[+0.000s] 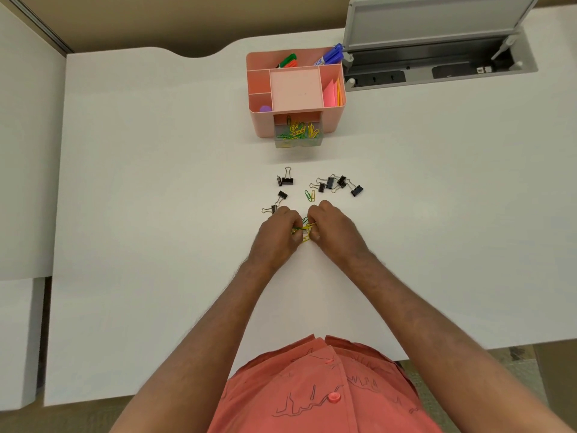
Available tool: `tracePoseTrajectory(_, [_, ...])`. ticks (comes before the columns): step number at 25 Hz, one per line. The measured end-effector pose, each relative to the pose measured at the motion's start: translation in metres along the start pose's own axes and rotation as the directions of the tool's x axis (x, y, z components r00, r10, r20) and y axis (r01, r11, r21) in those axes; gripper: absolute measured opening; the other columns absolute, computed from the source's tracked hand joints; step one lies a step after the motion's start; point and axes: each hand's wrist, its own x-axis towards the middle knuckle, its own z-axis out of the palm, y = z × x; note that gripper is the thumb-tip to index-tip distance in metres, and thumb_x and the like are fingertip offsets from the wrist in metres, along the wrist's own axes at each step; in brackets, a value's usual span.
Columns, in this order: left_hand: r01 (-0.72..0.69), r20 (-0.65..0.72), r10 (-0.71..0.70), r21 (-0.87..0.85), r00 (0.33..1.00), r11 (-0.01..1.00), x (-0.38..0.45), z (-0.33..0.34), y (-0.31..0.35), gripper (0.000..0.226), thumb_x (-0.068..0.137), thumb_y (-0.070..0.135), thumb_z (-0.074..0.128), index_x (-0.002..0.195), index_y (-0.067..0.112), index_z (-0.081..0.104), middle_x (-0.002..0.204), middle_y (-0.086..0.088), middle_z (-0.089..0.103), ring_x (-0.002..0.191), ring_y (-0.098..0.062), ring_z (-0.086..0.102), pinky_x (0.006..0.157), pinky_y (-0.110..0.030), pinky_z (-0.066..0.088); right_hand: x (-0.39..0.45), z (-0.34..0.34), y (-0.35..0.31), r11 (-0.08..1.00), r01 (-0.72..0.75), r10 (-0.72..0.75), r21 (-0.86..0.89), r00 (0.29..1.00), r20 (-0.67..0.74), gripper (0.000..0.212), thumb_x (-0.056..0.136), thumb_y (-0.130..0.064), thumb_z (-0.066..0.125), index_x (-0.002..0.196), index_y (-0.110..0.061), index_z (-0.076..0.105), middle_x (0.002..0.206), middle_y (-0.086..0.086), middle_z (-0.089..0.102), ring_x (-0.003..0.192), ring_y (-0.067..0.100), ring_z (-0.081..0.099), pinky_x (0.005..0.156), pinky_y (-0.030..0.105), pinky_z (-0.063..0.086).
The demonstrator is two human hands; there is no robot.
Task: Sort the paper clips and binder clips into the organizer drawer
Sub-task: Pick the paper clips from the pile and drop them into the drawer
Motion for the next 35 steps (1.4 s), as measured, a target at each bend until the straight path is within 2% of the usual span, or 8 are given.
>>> tracePoseTrajectory(7, [0.151, -0.065, -0.187, -0.368, 0.98, 0.918, -0.004, -0.012, -0.001, 0.013, 0.085, 0.005, 0.065, 0.086, 0.017, 0.064, 0.072, 0.007, 0.062, 0.06, -0.004, 0.054, 0.061, -0.025, 0.049, -0.003, -0.001, 0.008, 0.979, -0.1, 0.11, 0.177, 0.993, -0.047, 0.018, 0.089, -0.005, 0.057, 0.103, -0.015, 0.065, 0.1, 0.001, 0.058, 0.085, 0.022, 0.059, 0.07, 0.036, 0.049])
tracePoseTrajectory(12, [0.082, -0.216, -0.193, -0.437, 0.957, 0.896, 0.022, -0.054, 0.023, 0.015, 0.082, 0.004, 0.066, 0.084, 0.019, 0.064, 0.07, 0.006, 0.064, 0.054, 0.0, 0.052, 0.056, -0.014, 0.044, -0.008, 0.0, 0.001, 0.967, -0.138, 0.147, 0.215, 0.989, -0.027, 0.025, 0.092, -0.028, 0.067, 0.115, -0.018, 0.064, 0.111, 0.0, 0.056, 0.101, 0.019, 0.057, 0.081, 0.035, 0.051])
tracePoseTrajectory(16, [-0.023, -0.361, -0.091, -0.298, 0.928, 0.954, 0.068, -0.098, 0.042, 0.011, 0.085, 0.015, 0.065, 0.088, 0.025, 0.061, 0.085, 0.012, 0.067, 0.063, -0.008, 0.058, 0.063, -0.026, 0.048, -0.011, 0.01, -0.01, 0.98, -0.102, 0.096, 0.173, 0.994, 0.044, 0.053, 0.084, -0.036, 0.079, 0.128, -0.019, 0.056, 0.123, 0.001, 0.046, 0.112, 0.018, 0.045, 0.081, 0.033, 0.049])
tracePoseTrajectory(19, [-0.005, -0.372, -0.026, -0.081, 0.928, 0.997, 0.1, -0.113, 0.05, 0.011, 0.091, 0.017, 0.061, 0.098, 0.024, 0.064, 0.095, 0.009, 0.069, 0.084, -0.016, 0.063, 0.069, -0.033, 0.051, -0.008, 0.01, -0.009, 0.974, -0.096, 0.098, 0.207, 0.995, 0.003, 0.03, 0.091, -0.018, 0.072, 0.118, -0.018, 0.061, 0.117, 0.002, 0.048, 0.108, 0.021, 0.05, 0.08, 0.035, 0.05])
tracePoseTrajectory(24, [0.104, -0.394, -0.049, 0.12, 0.918, 0.987, 0.125, -0.106, 0.05, 0.018, 0.095, 0.015, 0.053, 0.105, 0.025, 0.065, 0.101, 0.001, 0.07, 0.089, -0.025, 0.064, 0.067, -0.033, 0.045, -0.001, 0.008, -0.004, 0.98, -0.089, 0.09, 0.175, 0.996, 0.002, 0.013, 0.092, -0.009, 0.067, 0.104, -0.015, 0.067, 0.105, 0.001, 0.054, 0.099, 0.021, 0.055, 0.074, 0.033, 0.049])
tracePoseTrajectory(27, [0.127, -0.404, -0.055, 0.152, 0.913, 0.98, 0.124, -0.1, 0.051, 0.021, 0.096, 0.016, 0.051, 0.108, 0.025, 0.065, 0.103, 0.001, 0.071, 0.089, -0.028, 0.065, 0.067, -0.033, 0.042, -0.001, 0.008, -0.003, 0.977, -0.095, 0.097, 0.19, 0.995, -0.003, 0.013, 0.093, -0.008, 0.067, 0.103, -0.015, 0.069, 0.105, 0.0, 0.056, 0.098, 0.02, 0.056, 0.074, 0.029, 0.046])
tracePoseTrajectory(31, [0.011, -0.412, 0.024, 0.083, 0.911, 0.996, 0.096, -0.093, 0.051, 0.018, 0.093, 0.019, 0.057, 0.109, 0.027, 0.062, 0.113, 0.008, 0.064, 0.094, -0.019, 0.063, 0.071, -0.032, 0.048, -0.004, 0.006, -0.001, 0.971, -0.107, 0.11, 0.212, 0.994, -0.004, 0.013, 0.095, -0.009, 0.064, 0.105, -0.015, 0.07, 0.108, 0.001, 0.058, 0.1, 0.02, 0.057, 0.079, 0.033, 0.05])
tracePoseTrajectory(35, [-0.011, -0.265, 0.003, -0.027, 0.964, 1.0, 0.043, -0.065, 0.04, 0.013, 0.096, 0.027, 0.058, 0.107, 0.03, 0.062, 0.109, 0.012, 0.064, 0.087, -0.013, 0.064, 0.071, -0.031, 0.05, -0.009, 0.002, 0.0, 0.968, -0.106, 0.102, 0.227, 0.994, 0.03, 0.021, 0.092, -0.009, 0.064, 0.112, -0.015, 0.069, 0.115, -0.001, 0.057, 0.104, 0.017, 0.056, 0.083, 0.033, 0.052])
